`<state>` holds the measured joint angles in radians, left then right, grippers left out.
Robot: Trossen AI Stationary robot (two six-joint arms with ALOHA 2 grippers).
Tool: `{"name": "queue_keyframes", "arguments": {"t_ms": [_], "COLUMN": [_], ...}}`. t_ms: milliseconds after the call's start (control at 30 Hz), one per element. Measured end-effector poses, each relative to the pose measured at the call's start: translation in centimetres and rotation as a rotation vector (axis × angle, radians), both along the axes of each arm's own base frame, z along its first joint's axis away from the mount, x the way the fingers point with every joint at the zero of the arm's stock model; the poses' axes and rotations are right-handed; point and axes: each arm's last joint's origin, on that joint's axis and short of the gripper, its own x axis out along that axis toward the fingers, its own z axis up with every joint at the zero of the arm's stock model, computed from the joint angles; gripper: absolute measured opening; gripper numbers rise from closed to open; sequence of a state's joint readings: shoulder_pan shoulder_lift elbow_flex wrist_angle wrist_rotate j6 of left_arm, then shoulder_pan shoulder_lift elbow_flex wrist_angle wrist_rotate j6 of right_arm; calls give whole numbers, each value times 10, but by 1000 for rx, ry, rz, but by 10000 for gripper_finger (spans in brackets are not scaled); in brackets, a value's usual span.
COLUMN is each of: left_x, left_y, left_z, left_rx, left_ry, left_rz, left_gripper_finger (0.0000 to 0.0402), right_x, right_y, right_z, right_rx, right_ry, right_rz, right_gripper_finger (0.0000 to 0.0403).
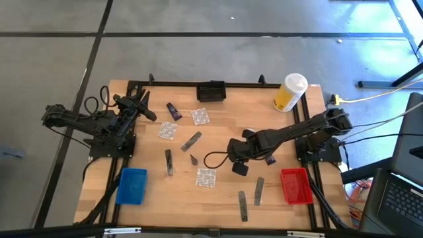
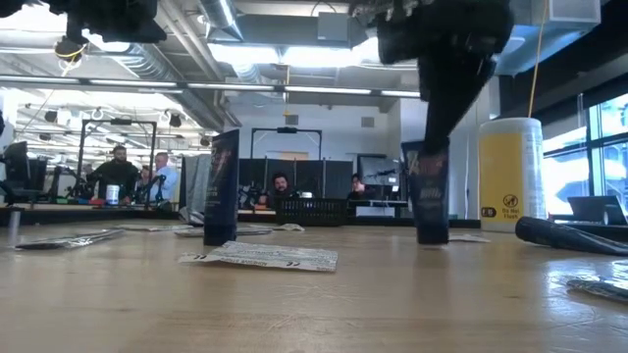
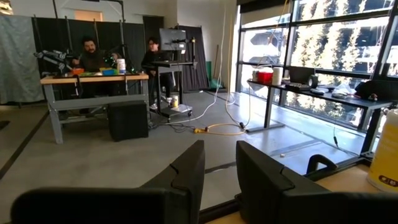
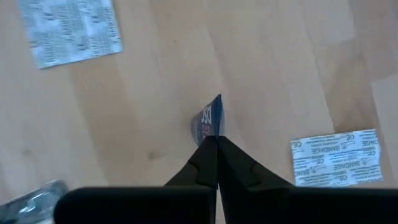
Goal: Pick & Place Travel size toiletries
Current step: Put the blue shave butter into the red bin
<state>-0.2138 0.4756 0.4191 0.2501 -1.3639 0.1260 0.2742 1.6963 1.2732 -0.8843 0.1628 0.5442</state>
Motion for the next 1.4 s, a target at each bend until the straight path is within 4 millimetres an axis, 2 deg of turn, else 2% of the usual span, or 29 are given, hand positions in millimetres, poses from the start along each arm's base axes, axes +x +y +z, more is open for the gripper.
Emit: {"name": "queue_keyframes", "arguments": {"t_ms": [333,600,867,1167,1400], "left_x": [0,0,0,0,0], "left_y": [0,0,0,0,0], "left_z": [0,0,0,0,0], "left_rx": [0,0,0,0,0], "left_ry": [0,0,0,0,0], "left_rz": [-1,-1,-1,-1,-1], "left_gripper_finger": [86,86,86,86,86], "right_x": [-30,-71,-108,-142,-162], "right_y": [17,33,49,56,69], "right_z": [34,53,76,79,78], "right_rx": [36,84,166,137,122], "right_ry": [-56,33,-5,130,157], "right_rz": [-7,-73,-149,-326,-419], "right_gripper_finger": [0,0,0,0,0]}}
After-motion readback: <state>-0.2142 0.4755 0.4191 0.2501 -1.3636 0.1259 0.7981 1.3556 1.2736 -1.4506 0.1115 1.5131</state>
